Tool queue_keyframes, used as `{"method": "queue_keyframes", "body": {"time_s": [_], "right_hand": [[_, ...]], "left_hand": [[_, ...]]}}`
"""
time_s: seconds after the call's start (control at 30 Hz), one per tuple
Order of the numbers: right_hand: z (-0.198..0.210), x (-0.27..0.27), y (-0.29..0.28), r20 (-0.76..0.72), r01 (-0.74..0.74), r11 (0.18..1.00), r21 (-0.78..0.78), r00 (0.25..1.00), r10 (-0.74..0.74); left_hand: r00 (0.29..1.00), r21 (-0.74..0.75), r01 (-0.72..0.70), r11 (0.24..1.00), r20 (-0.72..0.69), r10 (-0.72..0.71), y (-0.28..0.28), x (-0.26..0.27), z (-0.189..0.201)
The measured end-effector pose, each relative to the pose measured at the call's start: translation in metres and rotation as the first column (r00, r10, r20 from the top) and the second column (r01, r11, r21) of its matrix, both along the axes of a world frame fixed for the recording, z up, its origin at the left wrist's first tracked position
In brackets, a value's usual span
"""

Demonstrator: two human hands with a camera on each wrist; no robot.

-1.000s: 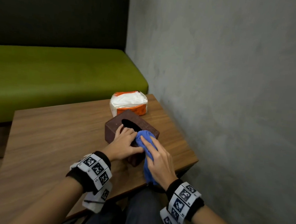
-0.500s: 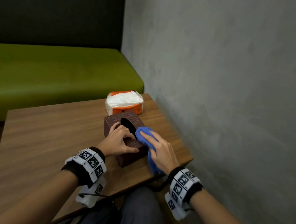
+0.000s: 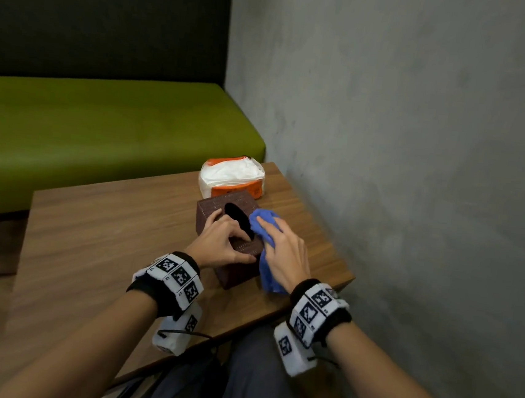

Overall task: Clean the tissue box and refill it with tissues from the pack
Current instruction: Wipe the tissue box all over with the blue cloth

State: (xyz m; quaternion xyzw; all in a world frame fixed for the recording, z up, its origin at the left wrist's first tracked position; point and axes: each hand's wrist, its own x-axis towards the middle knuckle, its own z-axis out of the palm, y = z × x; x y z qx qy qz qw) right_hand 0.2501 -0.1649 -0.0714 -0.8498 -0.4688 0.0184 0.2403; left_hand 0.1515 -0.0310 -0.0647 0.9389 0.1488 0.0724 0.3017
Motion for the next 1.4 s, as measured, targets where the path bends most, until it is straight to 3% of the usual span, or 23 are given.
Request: {"method": "queue_keyframes", "body": {"time_s": [0.17,0.33,0.5,0.57,0.73,0.83,0.9,1.03,1.17,1.33,1.4], "right_hand": [[-0.008,-0.01,-0.024,0.029,-0.143,0.99,0.002,0.989,0.143],[0.003,0.0,0.002,-0.007,0.058,0.998,0.037,0.998,-0.058],[-0.007,-0.02,-0.032,0.097,-0.226,0.974,-0.007,0.969,0.226],[-0.003,-0.005,-0.038,0.144,-0.246,0.969,-0.016,0.959,0.246],[0.009,0.006,-0.017,0.028,-0.05,0.988,0.149,0.999,0.047],[0.001,-0.003,-0.008,-0.006,-0.09,0.992,0.094,0.996,0.091],[-0.007,-0.01,-0.011,-0.022,-0.12,0.987,0.109,0.992,0.123],[-0.012,0.007,-0.027,0.062,-0.164,0.986,0.039,0.985,0.161],[0.003,0.034,-0.016,0.017,0.043,0.999,0.021,0.999,-0.044],[-0.011,-0.001,-0.027,0.025,-0.207,0.978,0.025,0.978,0.207],[-0.007,0.011,-0.028,0.047,-0.157,0.987,0.037,0.987,0.155]], "left_hand": [[1.0,-0.009,0.015,1.0,-0.009,-0.015,0.003,-0.002,-0.002],[1.0,0.037,0.008,0.999,-0.025,-0.007,0.0,-0.002,-0.001],[0.959,0.053,0.259,0.964,-0.129,-0.251,0.025,-0.015,0.008],[0.929,0.099,0.334,0.937,-0.205,-0.309,0.03,-0.015,0.018],[0.926,0.125,0.237,0.963,-0.33,-0.185,0.017,-0.01,0.037],[0.969,0.066,-0.048,0.997,-0.24,0.062,-0.02,0.003,0.025],[0.964,0.046,-0.157,0.986,-0.209,0.164,-0.034,0.006,0.011],[0.97,0.253,-0.063,0.966,-0.212,0.119,-0.029,-0.001,-0.004],[0.982,0.249,-0.073,0.966,-0.15,0.113,-0.027,-0.004,-0.003],[0.988,0.181,-0.08,0.98,-0.113,0.101,-0.013,-0.007,0.001],[0.989,0.189,-0.069,0.98,-0.119,0.093,-0.011,-0.009,0.001]]}}
